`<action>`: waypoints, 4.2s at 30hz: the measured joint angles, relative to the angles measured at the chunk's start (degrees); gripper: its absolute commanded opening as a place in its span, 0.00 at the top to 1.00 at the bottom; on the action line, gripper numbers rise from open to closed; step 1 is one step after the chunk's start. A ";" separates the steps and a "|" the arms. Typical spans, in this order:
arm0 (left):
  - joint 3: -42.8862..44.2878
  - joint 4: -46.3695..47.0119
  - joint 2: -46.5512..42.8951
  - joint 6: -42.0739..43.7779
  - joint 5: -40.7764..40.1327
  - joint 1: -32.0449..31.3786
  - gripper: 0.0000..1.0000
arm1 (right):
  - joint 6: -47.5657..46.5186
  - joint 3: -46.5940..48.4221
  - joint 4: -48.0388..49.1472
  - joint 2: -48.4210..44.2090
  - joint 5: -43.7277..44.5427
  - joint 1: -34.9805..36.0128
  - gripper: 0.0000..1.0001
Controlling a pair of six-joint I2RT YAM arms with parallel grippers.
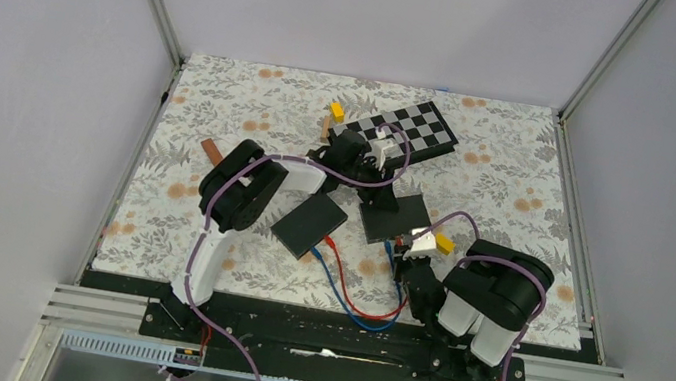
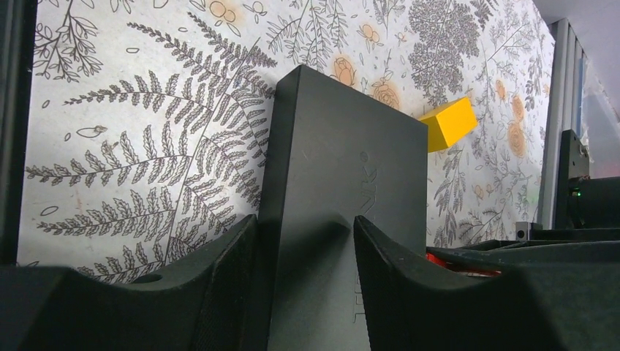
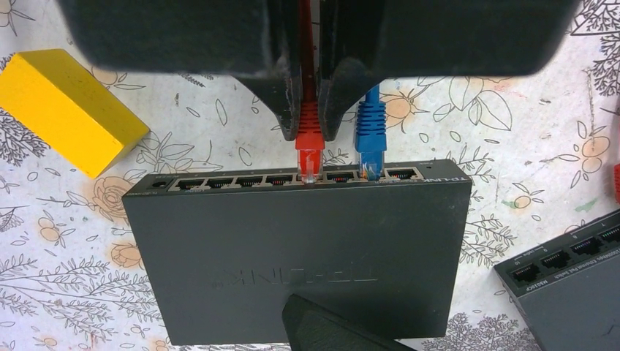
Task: Insert the plug into the switch port
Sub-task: Insert the connector into the switch port, then reset both arms
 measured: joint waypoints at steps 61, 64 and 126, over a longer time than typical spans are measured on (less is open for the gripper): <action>10.71 -13.68 2.54 15.61 -3.45 0.76 0.51 | -11.10 18.80 -45.20 -14.49 -23.58 -18.32 1.00; 10.91 -13.97 2.58 15.82 -3.45 0.76 0.51 | -11.21 19.26 -46.49 -14.60 -23.98 -18.56 1.00; 7.87 -15.63 -0.28 3.93 -4.66 1.92 0.32 | 0.61 16.83 -59.43 -30.86 -23.98 -21.77 0.55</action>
